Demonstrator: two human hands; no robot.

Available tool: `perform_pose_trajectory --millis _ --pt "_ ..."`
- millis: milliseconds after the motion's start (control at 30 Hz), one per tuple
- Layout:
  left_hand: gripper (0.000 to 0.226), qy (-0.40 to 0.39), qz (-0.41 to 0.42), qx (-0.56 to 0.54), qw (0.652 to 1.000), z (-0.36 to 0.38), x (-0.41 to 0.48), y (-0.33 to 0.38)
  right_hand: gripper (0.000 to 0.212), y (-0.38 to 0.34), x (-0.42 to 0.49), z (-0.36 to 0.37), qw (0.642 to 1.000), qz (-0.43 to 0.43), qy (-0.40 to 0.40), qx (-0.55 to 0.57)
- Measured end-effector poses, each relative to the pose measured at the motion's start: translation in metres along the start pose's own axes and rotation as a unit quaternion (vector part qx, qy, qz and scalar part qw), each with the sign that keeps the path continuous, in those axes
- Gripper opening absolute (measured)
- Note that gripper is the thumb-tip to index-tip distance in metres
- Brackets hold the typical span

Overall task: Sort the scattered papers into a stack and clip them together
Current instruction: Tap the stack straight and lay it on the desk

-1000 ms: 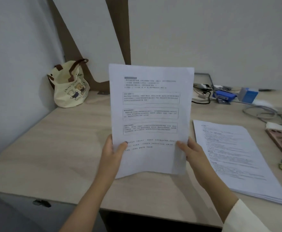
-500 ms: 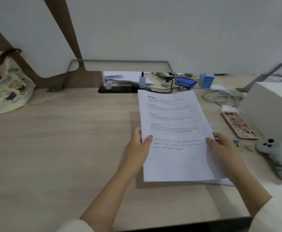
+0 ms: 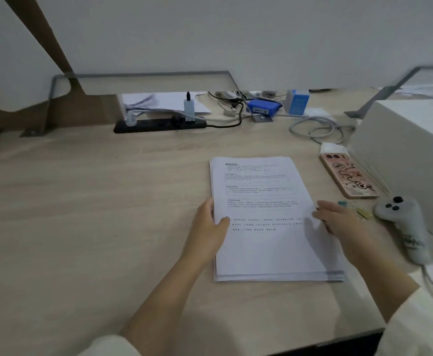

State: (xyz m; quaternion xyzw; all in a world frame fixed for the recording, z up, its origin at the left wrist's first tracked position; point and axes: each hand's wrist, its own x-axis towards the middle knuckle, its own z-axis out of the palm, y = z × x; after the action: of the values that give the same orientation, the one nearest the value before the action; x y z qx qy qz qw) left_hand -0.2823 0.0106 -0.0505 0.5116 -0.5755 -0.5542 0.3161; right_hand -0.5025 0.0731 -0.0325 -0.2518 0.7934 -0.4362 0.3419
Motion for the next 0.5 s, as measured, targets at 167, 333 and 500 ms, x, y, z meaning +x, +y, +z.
perform_pose_trajectory --millis 167,333,500 --pt "0.038 0.003 0.016 -0.013 1.0 -0.004 -0.003 -0.003 0.015 -0.006 0.0 -0.007 0.991 0.093 -0.021 0.091" --pt "0.038 0.01 0.007 -0.047 0.999 -0.016 -0.013 -0.004 0.011 -0.003 -0.01 0.001 0.993 0.047 -0.088 0.057" --pt "0.039 0.042 -0.002 -0.042 0.998 -0.037 -0.026 -0.009 0.036 0.0 -0.044 0.021 0.972 -0.017 -0.21 0.107"
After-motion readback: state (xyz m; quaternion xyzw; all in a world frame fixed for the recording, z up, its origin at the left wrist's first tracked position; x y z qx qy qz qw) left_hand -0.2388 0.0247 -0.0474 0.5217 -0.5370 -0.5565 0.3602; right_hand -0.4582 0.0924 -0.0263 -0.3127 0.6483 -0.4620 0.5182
